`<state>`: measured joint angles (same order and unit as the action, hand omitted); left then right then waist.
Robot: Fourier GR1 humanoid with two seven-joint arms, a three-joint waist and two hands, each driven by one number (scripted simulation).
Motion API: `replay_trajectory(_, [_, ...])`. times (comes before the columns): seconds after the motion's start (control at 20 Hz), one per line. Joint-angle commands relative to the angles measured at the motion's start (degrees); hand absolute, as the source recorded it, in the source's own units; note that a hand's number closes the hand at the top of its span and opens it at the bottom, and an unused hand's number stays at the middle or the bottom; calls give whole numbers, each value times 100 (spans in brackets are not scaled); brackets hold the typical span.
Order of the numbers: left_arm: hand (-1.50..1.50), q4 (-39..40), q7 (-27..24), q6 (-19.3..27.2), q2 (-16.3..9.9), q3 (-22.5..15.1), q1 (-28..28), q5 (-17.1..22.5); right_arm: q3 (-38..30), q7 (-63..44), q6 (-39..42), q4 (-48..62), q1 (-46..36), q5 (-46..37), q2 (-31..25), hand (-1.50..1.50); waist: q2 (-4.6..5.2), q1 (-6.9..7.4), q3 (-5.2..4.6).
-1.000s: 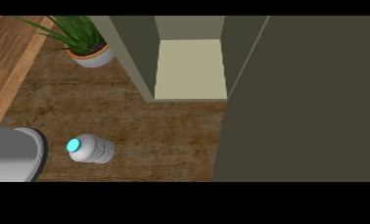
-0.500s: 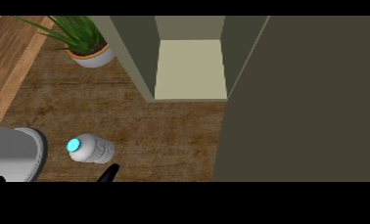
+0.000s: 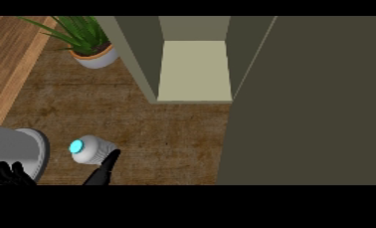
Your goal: Pick up the bottled water, place it into the cabinet and close the cabinet
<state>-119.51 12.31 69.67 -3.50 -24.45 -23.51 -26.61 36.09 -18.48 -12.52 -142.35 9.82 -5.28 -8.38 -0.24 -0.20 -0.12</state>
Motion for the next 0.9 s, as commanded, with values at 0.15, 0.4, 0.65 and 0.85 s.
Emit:
replay_trajectory(0.15, [-150, 466, -825, 125, -348, 291, 129, 1512, 419, -155, -234, -309, 141, -859, -156, -150, -22, 24, -7])
replay_trajectory(0.4, [-150, 1542, -1835, -117, 160, 574, 701, 2217, 250, 279, -225, -529, 444, -567, -485, -150, -22, -27, -9])
replay_trajectory(0.65, [-150, 2168, -3068, -709, 341, 1000, 716, 3333, 104, 68, -324, -507, 181, -495, -533, -150, -14, 18, -16])
replay_trajectory(0.85, [-150, 2792, -3787, -1143, 346, 1368, 1088, 4175, 328, 37, -494, -487, 159, -640, -540, -150, 1, -7, -8])
